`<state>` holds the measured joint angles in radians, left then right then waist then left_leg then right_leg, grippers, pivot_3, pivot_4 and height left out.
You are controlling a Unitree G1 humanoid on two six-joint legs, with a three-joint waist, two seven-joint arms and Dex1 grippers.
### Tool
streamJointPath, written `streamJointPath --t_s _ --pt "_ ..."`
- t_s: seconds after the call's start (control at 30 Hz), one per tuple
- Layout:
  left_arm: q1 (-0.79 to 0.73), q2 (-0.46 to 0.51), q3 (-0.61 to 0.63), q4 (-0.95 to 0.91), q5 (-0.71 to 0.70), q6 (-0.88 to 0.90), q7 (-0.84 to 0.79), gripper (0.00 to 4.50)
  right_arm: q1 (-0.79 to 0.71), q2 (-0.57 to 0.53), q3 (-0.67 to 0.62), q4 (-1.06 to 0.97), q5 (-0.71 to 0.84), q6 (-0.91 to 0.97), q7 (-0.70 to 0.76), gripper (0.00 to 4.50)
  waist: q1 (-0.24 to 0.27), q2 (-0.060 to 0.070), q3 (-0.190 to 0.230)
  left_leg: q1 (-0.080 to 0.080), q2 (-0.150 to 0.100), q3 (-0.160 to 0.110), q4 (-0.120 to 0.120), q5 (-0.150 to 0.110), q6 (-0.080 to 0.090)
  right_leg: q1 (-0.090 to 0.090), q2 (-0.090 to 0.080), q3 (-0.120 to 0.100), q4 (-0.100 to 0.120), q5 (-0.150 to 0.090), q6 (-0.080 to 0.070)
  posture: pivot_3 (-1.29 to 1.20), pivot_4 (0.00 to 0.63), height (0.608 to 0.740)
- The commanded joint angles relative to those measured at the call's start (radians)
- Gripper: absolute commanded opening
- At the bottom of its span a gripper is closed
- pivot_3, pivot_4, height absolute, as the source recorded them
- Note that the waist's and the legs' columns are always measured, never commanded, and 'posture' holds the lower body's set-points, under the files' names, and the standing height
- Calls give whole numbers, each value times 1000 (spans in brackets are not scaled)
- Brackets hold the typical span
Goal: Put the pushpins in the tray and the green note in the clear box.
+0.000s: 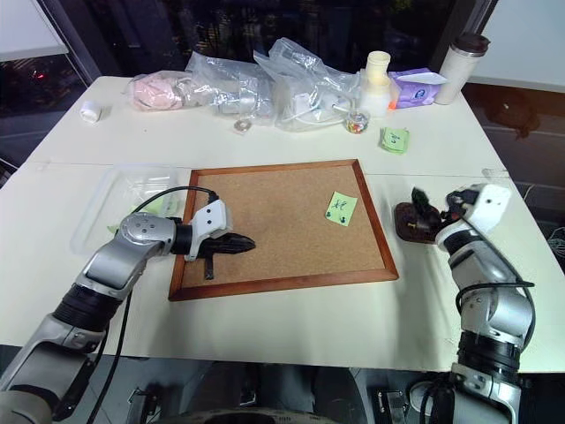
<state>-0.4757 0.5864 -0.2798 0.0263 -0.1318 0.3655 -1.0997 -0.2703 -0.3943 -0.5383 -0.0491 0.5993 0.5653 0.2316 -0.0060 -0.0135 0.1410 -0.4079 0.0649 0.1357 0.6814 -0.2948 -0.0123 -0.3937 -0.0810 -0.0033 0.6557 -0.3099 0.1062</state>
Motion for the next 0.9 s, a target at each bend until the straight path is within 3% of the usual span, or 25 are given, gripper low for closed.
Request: streamJointPath --t_s 0.03,0.2,0.37,0.47,0.7,0.9 --pt "6 -9 -26 3 18 3 6 0 -3 -14 -28 -60 45 23 -15 4457 0 0 0 0 0 0 0 0 0 0 0 0 0 0 0 0 150 737" --pt "8 -9 -23 4 20 -2 7 0 24 -34 2 -68 16 14 -5 4457 0 0 0 0 0 0 0 0 1 0 0 0 0 0 0 0 150 737" --pt "13 -4 -20 1 20 -4 3 0 104 -118 251 -178 -118 -26 144 4457 -5 0 0 0 0 0 0 -1 1 0 0 0 0 0 0 0 150 737" --pt "13 -3 -20 4 22 -6 3 0 120 -112 338 -182 -159 -46 172 4457 -4 0 0 0 0 0 0 -1 2 0 0 0 0 0 0 0 150 737" --pt "20 -5 -19 -3 24 -5 10 0 128 -94 463 -133 -254 -140 241 4457 -3 0 0 0 0 0 0 -1 2 0 0 0 -1 0 0 0 150 737" --pt "32 1 -24 0 36 -11 17 0 109 -87 491 -87 -296 -191 272 4457 -3 0 0 0 0 0 0 -1 2 0 0 0 -1 0 0 0 150 737"
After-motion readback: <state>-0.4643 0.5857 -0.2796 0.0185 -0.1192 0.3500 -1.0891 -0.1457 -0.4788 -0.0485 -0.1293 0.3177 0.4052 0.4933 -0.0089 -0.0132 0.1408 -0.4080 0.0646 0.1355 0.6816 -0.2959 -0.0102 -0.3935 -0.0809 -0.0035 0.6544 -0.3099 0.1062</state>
